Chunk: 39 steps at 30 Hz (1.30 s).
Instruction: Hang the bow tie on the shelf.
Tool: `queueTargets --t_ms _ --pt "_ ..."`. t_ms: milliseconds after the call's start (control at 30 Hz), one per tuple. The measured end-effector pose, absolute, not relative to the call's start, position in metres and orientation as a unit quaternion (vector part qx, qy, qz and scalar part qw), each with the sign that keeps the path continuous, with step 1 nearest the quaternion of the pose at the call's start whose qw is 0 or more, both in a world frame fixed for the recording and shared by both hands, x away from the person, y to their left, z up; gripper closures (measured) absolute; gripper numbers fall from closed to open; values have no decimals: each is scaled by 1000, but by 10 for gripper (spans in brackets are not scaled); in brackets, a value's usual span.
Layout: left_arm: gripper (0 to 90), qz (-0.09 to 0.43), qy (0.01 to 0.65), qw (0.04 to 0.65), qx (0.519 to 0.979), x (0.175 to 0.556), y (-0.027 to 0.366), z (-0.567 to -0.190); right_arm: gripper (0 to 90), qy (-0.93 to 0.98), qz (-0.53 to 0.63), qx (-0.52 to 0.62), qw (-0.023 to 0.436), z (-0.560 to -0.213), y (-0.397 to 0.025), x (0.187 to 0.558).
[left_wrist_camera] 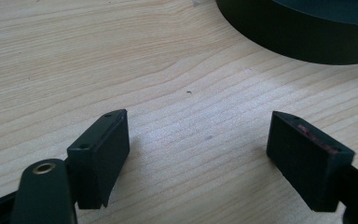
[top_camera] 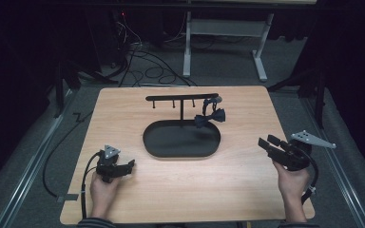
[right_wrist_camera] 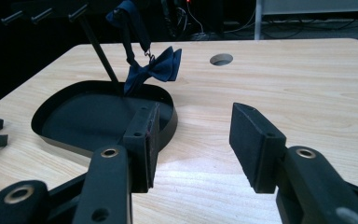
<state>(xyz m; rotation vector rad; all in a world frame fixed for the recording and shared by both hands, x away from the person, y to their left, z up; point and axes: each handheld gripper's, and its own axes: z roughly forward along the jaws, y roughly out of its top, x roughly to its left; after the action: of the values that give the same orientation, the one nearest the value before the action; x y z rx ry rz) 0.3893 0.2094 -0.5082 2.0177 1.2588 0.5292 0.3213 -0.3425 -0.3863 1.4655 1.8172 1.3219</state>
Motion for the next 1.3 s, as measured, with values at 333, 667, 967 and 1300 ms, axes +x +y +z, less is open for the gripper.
queueTargets --t_ms 333,667,967,1300 --pt "215 204 485 345 777 389 209 -508 546 663 479 532 220 -393 -339 323" --pt "216 204 485 346 777 389 210 -508 546 675 477 525 206 -405 -324 330" --pt "216 204 485 346 777 389 210 -508 545 680 473 521 207 -411 -315 334" --pt "217 204 485 346 777 389 210 -508 544 676 474 527 199 -423 -312 339"
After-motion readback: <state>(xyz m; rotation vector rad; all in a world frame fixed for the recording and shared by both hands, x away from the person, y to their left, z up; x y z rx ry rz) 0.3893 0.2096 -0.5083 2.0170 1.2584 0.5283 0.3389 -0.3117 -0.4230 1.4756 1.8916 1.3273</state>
